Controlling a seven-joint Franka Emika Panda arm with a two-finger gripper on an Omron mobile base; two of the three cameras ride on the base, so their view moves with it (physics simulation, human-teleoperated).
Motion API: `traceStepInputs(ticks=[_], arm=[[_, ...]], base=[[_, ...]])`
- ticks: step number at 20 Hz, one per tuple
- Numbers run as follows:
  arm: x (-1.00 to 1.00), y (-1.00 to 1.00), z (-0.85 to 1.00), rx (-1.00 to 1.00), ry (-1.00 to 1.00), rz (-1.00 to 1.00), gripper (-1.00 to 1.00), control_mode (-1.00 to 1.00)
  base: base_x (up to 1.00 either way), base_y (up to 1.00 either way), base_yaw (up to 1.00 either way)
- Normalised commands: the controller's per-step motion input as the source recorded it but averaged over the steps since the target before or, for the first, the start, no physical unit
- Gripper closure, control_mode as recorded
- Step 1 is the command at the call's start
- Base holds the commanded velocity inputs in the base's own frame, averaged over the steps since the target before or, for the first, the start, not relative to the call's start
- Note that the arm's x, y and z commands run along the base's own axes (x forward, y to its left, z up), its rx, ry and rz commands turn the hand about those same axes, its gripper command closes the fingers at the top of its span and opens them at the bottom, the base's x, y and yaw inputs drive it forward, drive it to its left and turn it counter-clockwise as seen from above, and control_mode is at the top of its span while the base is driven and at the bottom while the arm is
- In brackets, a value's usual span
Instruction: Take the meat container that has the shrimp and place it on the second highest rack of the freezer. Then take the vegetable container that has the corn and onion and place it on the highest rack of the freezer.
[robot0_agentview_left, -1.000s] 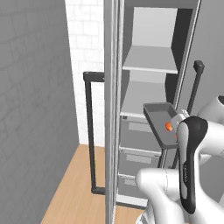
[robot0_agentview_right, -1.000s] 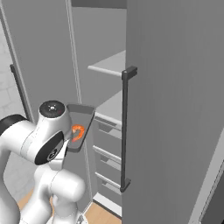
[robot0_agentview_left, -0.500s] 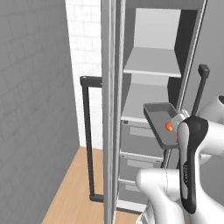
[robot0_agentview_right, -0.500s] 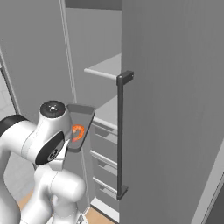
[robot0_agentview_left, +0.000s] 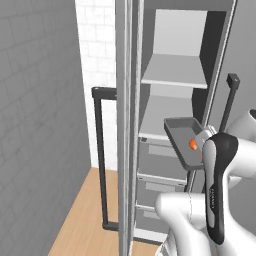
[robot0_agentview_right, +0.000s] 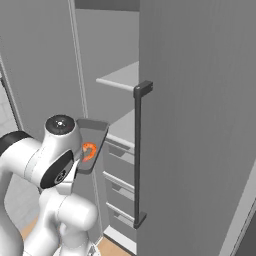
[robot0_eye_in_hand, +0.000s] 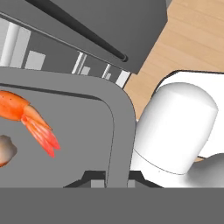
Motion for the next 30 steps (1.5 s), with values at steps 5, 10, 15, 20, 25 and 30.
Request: traceStepInputs(ticks=[5, 10, 15, 20, 25, 30], arm=[[0.03, 0.00, -0.01, 0.00, -0.01, -0.11, 1.00, -1.00], [0.40, 0.00, -0.10, 0.00, -0.04, -0.22, 1.00, -1.00], [0.50, -0.04, -0.27, 0.00, 0.00, -0.22, 1.00, -1.00], [0.60, 0.15, -0.08, 0.00, 0.00, -0.03, 1.00, -1.00], [0.41, -0.16, -0.10, 0.00, -0.01, 0.00, 1.00, -1.00], [0.49, -0.15, -0.13, 0.00, 0.00, 0.00, 1.00, -1.00]], base=[[0.00, 0.00, -0.02], [0.00, 0.00, 0.00], [0.00, 0.00, 0.00], [0.00, 0.00, 0.00], [0.00, 0.00, 0.00], [0.00, 0.00, 0.00]])
